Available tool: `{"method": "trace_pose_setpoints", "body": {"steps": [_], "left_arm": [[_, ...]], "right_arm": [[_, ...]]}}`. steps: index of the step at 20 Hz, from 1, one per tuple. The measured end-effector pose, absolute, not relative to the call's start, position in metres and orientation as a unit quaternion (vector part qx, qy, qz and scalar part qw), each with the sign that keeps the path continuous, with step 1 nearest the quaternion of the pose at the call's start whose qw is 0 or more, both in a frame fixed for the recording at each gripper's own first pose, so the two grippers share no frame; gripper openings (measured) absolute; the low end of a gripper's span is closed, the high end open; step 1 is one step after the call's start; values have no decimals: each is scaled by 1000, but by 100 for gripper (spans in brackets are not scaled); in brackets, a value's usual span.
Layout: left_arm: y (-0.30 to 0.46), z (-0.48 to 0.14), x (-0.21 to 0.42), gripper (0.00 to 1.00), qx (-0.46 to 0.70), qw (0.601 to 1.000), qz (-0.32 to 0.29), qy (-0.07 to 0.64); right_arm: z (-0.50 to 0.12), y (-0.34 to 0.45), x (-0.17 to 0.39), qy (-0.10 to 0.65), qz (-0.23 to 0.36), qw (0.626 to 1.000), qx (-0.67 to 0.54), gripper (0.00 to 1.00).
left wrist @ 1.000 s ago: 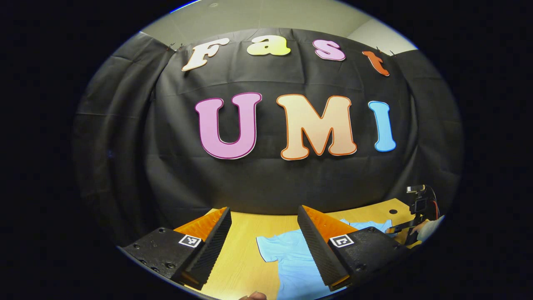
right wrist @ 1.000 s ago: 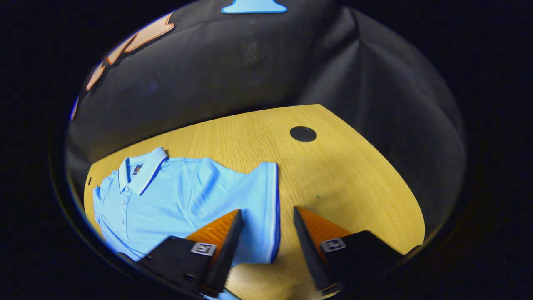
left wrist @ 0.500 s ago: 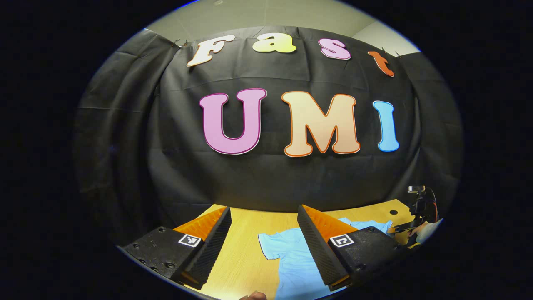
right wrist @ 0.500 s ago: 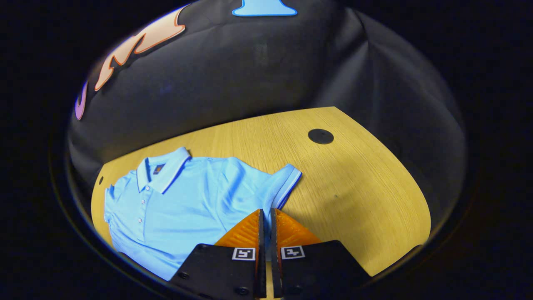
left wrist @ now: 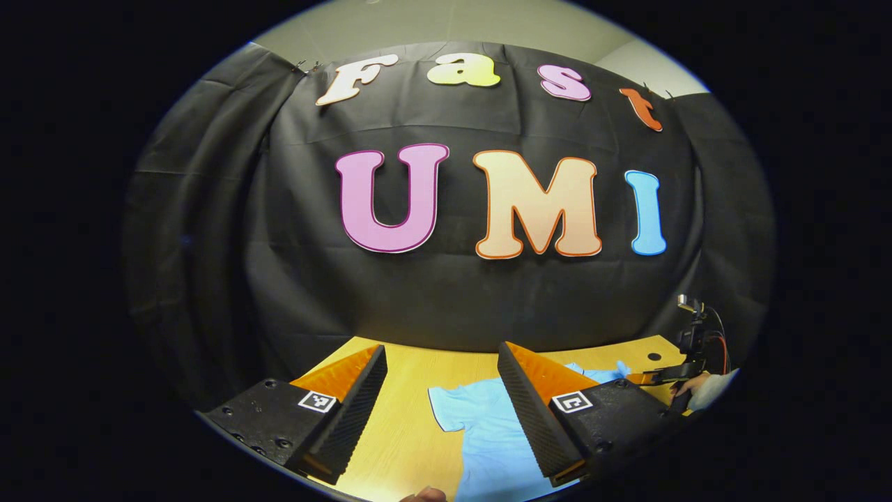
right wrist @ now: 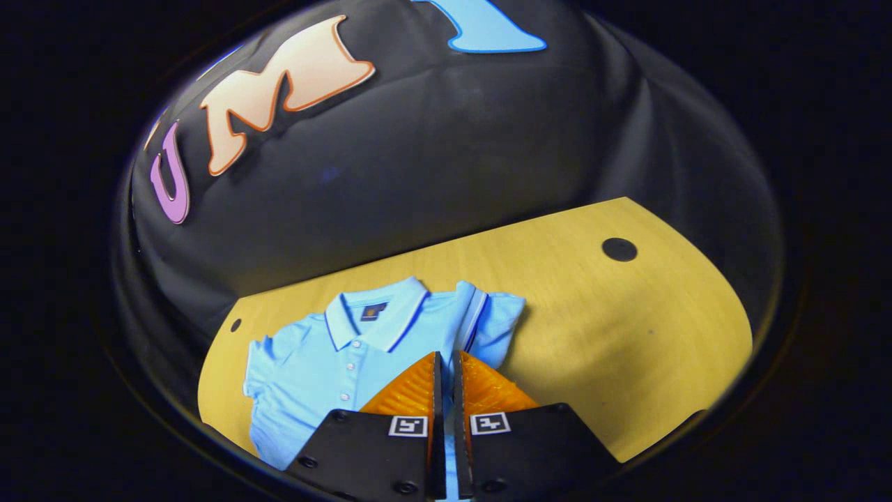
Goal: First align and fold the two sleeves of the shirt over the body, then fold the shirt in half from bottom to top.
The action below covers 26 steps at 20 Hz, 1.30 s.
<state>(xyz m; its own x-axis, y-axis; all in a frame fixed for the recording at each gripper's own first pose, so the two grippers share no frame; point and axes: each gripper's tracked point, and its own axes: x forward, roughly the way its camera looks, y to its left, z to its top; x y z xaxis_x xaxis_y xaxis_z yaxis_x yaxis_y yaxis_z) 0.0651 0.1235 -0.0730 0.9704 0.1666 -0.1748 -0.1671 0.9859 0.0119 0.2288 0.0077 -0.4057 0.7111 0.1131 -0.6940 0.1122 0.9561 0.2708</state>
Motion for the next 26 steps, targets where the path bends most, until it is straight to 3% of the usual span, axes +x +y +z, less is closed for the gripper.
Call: {"method": "trace_pose_setpoints", "body": {"steps": [8,9,12,14,16,17,19,20,22,24,26], "left_arm": [[141,-91,66,96,9,990,94,101],[143,-94,69,96,11,990,96,102],[144,-105,80,96,11,990,96,104],[143,-113,93,95,10,990,94,104],[143,-126,108,95,7,990,91,111],[142,-133,116,95,5,989,89,117],[144,-154,130,95,-3,988,88,127],[144,-165,138,95,-7,987,88,134],[146,-189,158,95,-12,984,88,155],[144,-215,173,95,-18,981,85,174],[144,-236,191,94,-14,979,81,186]], "right_arm": [[-440,50,223,402,9,906,133,8],[-437,51,219,402,13,907,127,12],[-415,45,213,385,21,918,94,78],[-392,42,210,363,31,929,68,96],[-368,44,203,344,45,936,54,98],[-357,42,199,336,48,939,50,93],[-336,41,189,322,53,944,51,98],[-327,37,183,318,52,945,50,93],[-314,25,170,313,51,948,36,98],[-303,9,162,309,46,950,20,93],[-294,-4,152,309,38,950,14,98]]}}
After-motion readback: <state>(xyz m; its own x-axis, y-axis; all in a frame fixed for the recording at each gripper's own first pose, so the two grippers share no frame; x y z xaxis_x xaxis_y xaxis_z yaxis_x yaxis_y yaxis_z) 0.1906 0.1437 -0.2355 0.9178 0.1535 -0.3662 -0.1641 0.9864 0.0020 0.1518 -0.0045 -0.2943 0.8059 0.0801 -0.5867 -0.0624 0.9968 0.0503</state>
